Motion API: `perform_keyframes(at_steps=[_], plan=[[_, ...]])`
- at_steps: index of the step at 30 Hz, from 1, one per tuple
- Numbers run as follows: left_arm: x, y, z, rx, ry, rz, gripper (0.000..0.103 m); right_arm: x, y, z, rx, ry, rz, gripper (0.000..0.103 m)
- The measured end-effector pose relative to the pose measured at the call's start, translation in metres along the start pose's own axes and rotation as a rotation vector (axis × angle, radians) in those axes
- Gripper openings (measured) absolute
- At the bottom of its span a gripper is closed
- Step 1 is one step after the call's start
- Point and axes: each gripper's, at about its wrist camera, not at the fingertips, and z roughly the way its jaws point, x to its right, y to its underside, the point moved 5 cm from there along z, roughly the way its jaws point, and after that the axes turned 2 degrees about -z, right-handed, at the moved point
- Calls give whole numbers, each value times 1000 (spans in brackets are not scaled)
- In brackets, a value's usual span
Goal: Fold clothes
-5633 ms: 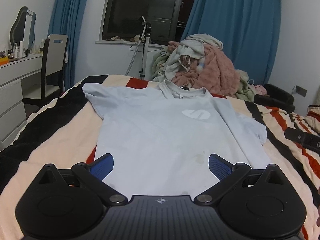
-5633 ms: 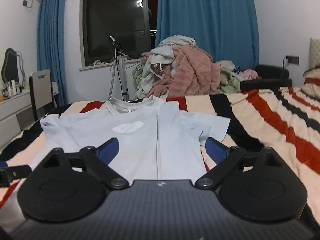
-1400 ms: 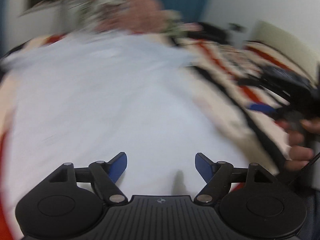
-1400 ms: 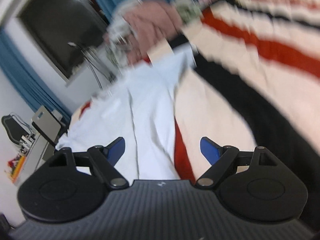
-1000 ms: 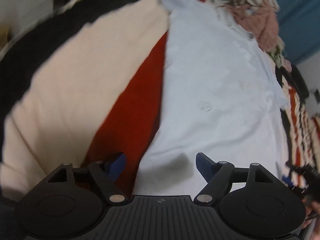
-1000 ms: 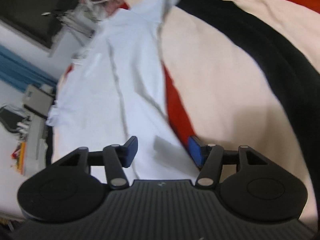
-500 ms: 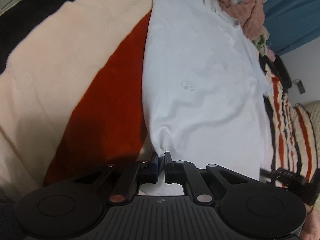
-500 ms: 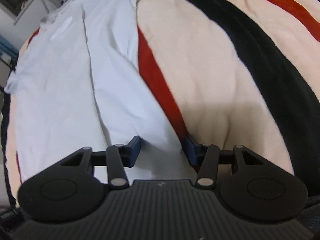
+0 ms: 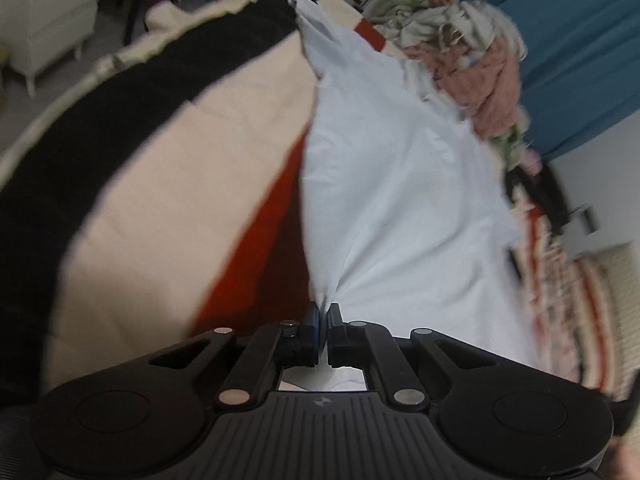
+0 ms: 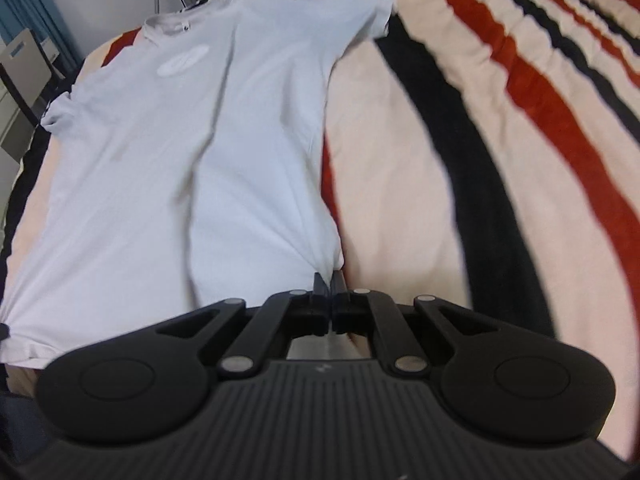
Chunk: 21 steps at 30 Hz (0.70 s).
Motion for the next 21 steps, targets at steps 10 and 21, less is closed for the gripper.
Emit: perform_keyframes(at_steps=[10, 21], plan=[[1, -5, -3, 24, -158, 154, 65, 19, 11, -2, -19, -19, 7, 25], [107, -17, -27, 413, -109, 395, 100, -29, -46, -50, 456, -83, -72, 85]])
